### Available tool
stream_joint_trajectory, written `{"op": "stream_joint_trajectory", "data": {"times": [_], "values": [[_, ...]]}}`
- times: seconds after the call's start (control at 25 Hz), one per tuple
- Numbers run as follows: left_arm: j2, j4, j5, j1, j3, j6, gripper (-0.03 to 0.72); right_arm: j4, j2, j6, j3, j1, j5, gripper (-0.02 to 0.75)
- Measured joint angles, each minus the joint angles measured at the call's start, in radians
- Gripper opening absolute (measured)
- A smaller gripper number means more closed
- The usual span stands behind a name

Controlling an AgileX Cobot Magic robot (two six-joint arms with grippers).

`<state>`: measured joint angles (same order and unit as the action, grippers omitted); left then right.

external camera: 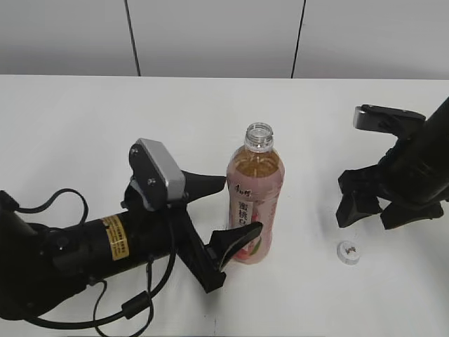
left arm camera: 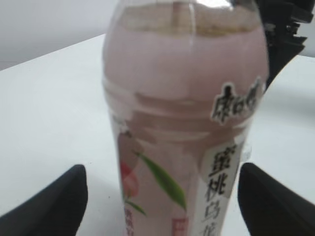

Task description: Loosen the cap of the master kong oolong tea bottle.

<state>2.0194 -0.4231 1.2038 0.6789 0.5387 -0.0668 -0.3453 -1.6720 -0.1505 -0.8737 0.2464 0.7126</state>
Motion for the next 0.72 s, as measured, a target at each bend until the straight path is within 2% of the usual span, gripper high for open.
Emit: {"op": "stream_joint_trajectory", "data": {"times": [0.48, 0.56, 0.72], "values": [[-0.212, 0.063, -0.005, 0.000, -0.125, 0.000, 0.557, 0.008, 0.032, -0.002, 0.000, 0.000, 0.013, 0.564], [-0.271, 0.098, -0.060, 0.000, -0.125, 0.000, 0.557, 0.009, 0.032, -0.007, 0.000, 0.000, 0.013, 0.564], [-0.401, 0.183, -0.299, 0.000, -0.126, 0.000, 0.556, 0.011, 0.032, -0.019, 0.000, 0.000, 0.014, 0.564]]}}
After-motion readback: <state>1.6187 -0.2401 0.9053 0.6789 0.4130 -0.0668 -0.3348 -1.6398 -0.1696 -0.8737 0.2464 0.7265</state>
